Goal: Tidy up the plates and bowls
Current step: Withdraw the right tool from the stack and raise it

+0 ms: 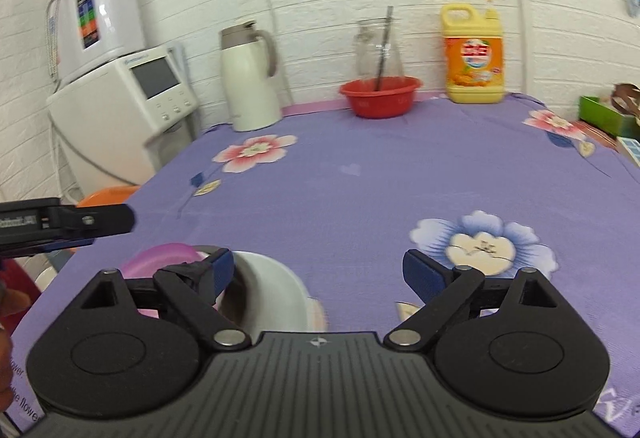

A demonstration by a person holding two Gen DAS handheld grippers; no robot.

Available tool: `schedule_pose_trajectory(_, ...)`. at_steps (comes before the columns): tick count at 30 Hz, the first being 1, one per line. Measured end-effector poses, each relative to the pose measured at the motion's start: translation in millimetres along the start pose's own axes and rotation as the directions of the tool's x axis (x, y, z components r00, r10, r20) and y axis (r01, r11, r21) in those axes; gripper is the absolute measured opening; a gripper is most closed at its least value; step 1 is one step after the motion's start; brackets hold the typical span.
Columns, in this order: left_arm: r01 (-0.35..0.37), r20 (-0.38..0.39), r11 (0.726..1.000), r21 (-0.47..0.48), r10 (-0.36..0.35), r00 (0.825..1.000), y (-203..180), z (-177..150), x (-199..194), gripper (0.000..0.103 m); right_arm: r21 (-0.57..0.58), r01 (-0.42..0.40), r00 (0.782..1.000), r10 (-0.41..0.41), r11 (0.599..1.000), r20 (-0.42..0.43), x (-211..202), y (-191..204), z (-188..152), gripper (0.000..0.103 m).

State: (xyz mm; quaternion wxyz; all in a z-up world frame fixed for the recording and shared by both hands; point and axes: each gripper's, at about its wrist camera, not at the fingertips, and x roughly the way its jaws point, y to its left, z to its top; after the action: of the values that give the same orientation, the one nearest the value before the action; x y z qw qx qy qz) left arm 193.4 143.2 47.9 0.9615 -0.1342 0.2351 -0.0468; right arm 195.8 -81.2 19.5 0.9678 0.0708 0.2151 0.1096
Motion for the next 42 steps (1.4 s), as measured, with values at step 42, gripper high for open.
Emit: schedule_pose_trajectory(42, 0.036, 0.057, 0.993, 0.109, -0.042, 0.997, -103.7, -51.6, -59.1, 0.096, 0.172, 0.086, 0.989, -0.105, 0.981, 0.104, -97.0, -73.5, -46.3, 0.103)
